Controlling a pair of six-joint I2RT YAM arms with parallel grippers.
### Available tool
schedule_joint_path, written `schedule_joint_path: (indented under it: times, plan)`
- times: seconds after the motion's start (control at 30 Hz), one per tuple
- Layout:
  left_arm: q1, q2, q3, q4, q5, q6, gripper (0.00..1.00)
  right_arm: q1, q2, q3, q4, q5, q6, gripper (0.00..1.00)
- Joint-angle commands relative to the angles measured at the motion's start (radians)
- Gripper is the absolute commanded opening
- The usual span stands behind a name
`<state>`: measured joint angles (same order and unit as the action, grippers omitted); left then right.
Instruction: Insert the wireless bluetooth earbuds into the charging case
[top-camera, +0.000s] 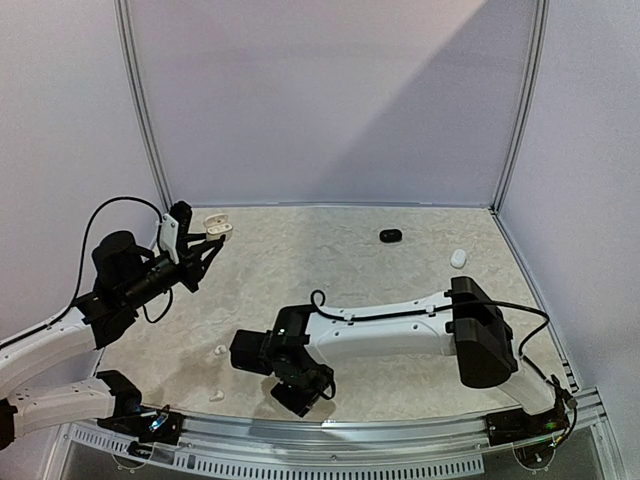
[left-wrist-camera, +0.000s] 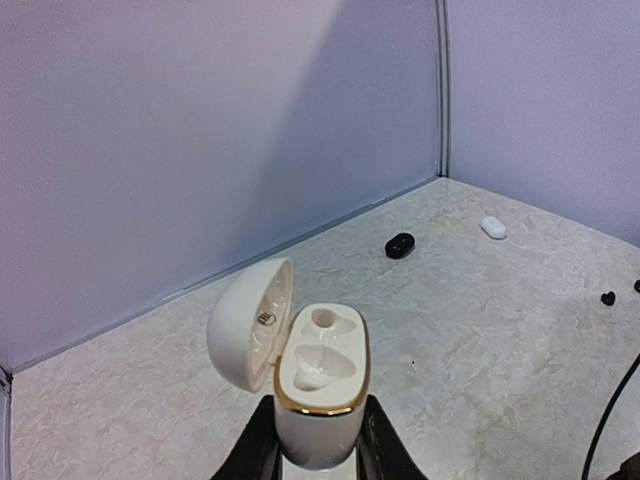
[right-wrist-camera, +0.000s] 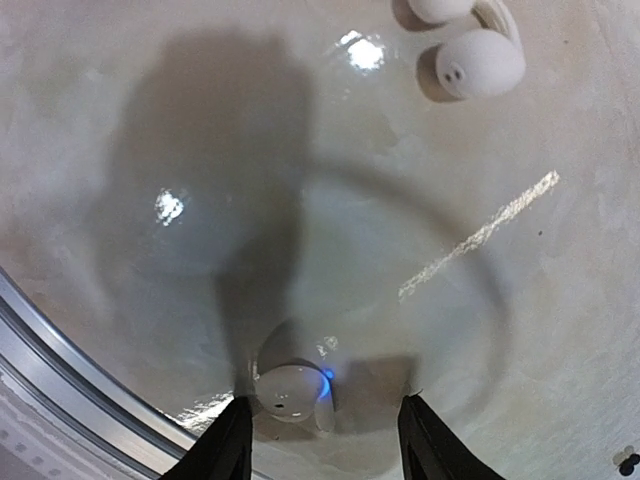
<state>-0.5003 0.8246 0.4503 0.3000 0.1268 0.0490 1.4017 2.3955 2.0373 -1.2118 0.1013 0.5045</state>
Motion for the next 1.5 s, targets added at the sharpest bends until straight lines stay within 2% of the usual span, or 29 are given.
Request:
schedule_joint_path:
  times: [0.0,0.57,1.03,1.17,1.3,1.4,1.47]
  plan:
    - [0.0,0.0,0.0,-0.009,0.002,0.02,0.0,-0.014,0.026,0.021,0.063,-0.066,-0.108,0.5]
    - [0.006,-0.002,-0.007,-0.014,0.004,0.034,0.0,-0.03,0.106,0.098,0.002,-0.059,-0.25,0.33]
    - [0.008,-0.003,-0.011,-0.024,0.011,0.034,0.0,-0.039,0.113,0.165,-0.017,-0.057,-0.272,0.07]
    - [0.008,0.0,-0.004,-0.028,0.03,0.033,0.0,-0.074,0.063,0.163,-0.011,-0.022,-0.24,0.0]
    - [0.008,0.008,0.001,0.016,0.104,0.02,0.0,-0.138,-0.072,0.16,0.026,0.079,-0.209,0.0]
    - [0.008,0.025,0.011,0.063,0.212,0.006,0.0,-0.18,-0.181,0.133,0.129,0.151,-0.197,0.0]
    - [0.006,0.04,0.02,0.096,0.274,-0.008,0.0,-0.19,-0.295,0.08,0.277,0.208,-0.206,0.0]
